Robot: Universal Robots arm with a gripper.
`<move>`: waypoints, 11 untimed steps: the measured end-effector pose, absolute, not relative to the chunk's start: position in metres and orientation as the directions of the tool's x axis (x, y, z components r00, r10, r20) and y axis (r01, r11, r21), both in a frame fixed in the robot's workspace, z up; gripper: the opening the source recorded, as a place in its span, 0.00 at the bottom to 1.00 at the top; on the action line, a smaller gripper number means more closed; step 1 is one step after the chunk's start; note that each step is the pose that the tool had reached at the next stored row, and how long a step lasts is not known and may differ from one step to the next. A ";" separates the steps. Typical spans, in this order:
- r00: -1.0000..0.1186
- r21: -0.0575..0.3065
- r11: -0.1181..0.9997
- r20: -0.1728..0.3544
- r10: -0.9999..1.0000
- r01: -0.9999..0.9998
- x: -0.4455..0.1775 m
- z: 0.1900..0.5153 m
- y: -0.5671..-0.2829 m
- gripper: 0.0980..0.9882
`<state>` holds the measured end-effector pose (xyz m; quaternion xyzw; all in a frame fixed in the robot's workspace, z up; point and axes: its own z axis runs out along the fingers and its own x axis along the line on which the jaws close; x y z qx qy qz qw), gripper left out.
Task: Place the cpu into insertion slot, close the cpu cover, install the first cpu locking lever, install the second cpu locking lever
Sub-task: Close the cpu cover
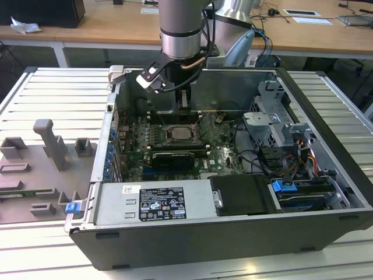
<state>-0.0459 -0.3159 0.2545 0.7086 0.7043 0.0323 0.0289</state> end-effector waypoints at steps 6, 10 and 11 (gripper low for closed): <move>0.005 0.086 -0.005 0.005 1.000 0.996 -0.045 0.261 -0.316 0.01; 0.004 0.086 -0.005 0.005 1.000 0.996 -0.039 0.261 -0.316 0.01; 0.004 0.086 -0.005 0.005 1.000 0.996 -0.038 0.261 -0.316 0.01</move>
